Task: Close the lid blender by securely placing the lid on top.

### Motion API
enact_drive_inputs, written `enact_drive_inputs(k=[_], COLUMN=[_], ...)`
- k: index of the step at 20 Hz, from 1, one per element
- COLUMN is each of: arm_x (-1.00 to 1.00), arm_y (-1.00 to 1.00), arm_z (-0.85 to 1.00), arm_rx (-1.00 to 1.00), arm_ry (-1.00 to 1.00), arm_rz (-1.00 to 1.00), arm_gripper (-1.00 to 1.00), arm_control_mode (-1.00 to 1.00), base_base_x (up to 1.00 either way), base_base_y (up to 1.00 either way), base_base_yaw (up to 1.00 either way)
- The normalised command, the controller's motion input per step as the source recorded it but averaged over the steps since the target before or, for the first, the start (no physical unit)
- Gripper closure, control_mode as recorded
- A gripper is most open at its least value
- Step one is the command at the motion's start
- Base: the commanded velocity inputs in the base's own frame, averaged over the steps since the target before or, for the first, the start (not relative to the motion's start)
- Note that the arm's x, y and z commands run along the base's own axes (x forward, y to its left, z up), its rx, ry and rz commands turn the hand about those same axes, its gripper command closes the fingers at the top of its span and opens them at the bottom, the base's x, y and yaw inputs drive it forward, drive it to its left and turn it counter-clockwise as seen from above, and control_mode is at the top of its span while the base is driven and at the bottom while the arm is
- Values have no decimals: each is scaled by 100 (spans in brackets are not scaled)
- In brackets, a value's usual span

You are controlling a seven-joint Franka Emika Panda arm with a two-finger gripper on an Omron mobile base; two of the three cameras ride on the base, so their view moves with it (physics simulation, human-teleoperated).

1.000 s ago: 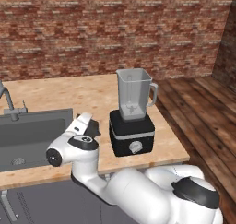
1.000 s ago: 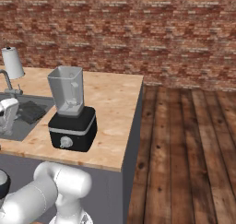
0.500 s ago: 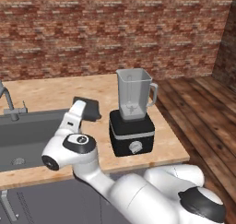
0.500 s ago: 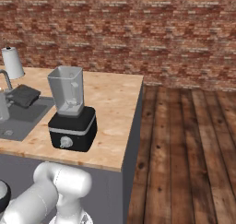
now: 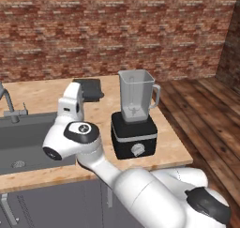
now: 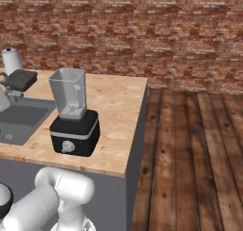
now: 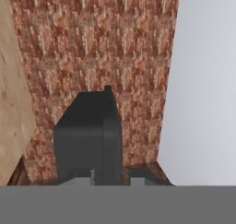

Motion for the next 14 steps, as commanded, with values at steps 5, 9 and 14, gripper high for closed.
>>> enact_drive_inputs(k=[5, 9, 14], arm_x=[0, 0, -1], arm_y=[-9, -36, -41], arm_z=[39, 10, 17], arm_rx=[-15, -5, -1], arm_ry=[-2, 0, -1], arm_rz=[-1, 0, 0], arm_gripper=[100, 100, 100], arm_control_mode=[-100, -100, -100], base_base_x=[0, 0, 0], base_base_y=[0, 0, 0], base_base_yaw=[0, 0, 0])
